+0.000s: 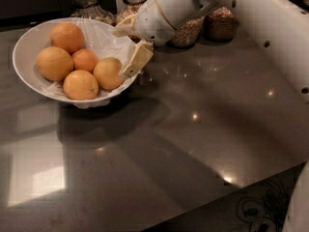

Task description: Pick orange from white bowl

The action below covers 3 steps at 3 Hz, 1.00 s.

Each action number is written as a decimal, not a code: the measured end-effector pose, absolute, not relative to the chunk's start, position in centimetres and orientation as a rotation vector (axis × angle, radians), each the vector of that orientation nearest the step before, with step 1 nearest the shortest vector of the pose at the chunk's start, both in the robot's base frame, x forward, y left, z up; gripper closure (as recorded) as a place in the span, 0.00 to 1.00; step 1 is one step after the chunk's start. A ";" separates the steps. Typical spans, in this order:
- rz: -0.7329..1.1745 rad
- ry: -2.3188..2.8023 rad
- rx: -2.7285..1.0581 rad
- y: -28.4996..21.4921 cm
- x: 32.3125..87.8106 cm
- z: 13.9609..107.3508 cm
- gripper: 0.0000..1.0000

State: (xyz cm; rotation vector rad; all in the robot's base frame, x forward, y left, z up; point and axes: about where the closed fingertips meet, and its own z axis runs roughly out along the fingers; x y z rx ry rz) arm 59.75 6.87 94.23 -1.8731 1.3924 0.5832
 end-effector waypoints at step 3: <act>0.620 1.440 -1.927 8.9 61.5 91.1 0.30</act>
Offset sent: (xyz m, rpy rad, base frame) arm 0.0208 0.0133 -0.0277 -0.0360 0.0549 0.0082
